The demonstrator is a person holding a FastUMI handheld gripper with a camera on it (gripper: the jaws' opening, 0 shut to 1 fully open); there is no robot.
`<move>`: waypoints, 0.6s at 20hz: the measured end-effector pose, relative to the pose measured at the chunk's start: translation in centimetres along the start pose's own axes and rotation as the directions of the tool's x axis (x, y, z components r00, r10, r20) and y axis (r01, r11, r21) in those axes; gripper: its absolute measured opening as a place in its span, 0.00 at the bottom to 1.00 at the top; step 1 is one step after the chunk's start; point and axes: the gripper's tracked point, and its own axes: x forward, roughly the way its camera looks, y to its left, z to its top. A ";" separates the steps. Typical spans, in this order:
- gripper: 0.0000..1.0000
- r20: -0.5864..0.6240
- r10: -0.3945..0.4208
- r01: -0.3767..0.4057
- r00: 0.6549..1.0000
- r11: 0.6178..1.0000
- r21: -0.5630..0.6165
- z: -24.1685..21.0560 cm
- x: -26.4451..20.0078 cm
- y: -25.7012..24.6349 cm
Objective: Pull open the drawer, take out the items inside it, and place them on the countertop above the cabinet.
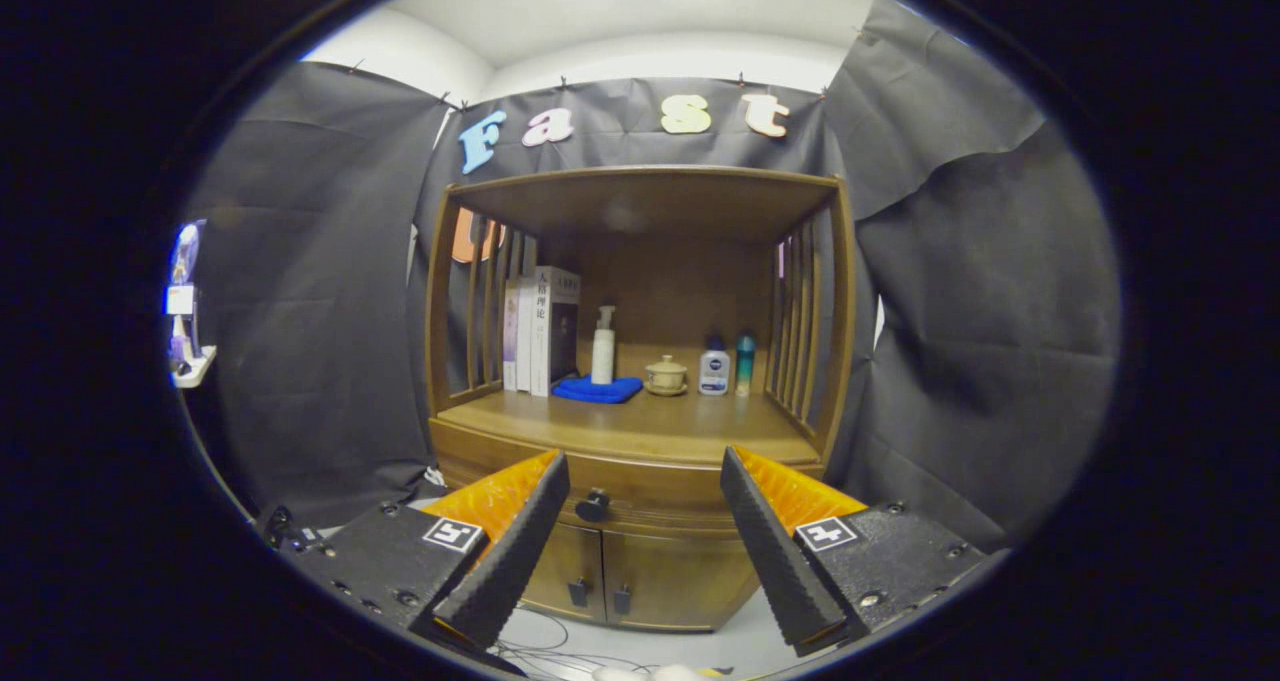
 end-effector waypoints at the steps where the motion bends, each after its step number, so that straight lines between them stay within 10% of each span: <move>1: 0.99 -0.002 -0.004 0.004 1.000 1.000 -0.002 -0.2 1.0 0.4; 12: 0.97 -0.116 -0.051 0.053 0.992 0.999 0.012 -9.3 14.0 5.2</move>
